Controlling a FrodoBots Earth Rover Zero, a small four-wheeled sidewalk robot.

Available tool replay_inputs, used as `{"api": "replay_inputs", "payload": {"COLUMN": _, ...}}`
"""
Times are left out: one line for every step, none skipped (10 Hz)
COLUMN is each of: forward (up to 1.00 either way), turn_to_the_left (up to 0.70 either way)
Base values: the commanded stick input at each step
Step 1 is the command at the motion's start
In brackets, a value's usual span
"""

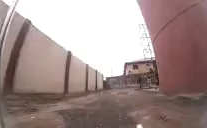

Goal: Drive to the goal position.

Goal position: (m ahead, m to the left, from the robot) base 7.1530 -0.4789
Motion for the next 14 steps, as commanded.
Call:
{"api": "replay_inputs", "payload": {"forward": 1.0, "turn_to_the_left": 0.0}}
{"api": "replay_inputs", "payload": {"forward": 1.0, "turn_to_the_left": 0.0}}
{"api": "replay_inputs", "payload": {"forward": 1.0, "turn_to_the_left": 0.0}}
{"api": "replay_inputs", "payload": {"forward": 1.0, "turn_to_the_left": 0.0}}
{"api": "replay_inputs", "payload": {"forward": 1.0, "turn_to_the_left": 0.0}}
{"api": "replay_inputs", "payload": {"forward": 1.0, "turn_to_the_left": 0.0}}
{"api": "replay_inputs", "payload": {"forward": 1.0, "turn_to_the_left": 0.0}}
{"api": "replay_inputs", "payload": {"forward": 1.0, "turn_to_the_left": 0.0}}
{"api": "replay_inputs", "payload": {"forward": 1.0, "turn_to_the_left": 0.0}}
{"api": "replay_inputs", "payload": {"forward": 1.0, "turn_to_the_left": 0.0}}
{"api": "replay_inputs", "payload": {"forward": 1.0, "turn_to_the_left": 0.0}}
{"api": "replay_inputs", "payload": {"forward": 1.0, "turn_to_the_left": 0.0}}
{"api": "replay_inputs", "payload": {"forward": 1.0, "turn_to_the_left": 0.0}}
{"api": "replay_inputs", "payload": {"forward": 1.0, "turn_to_the_left": 0.0}}
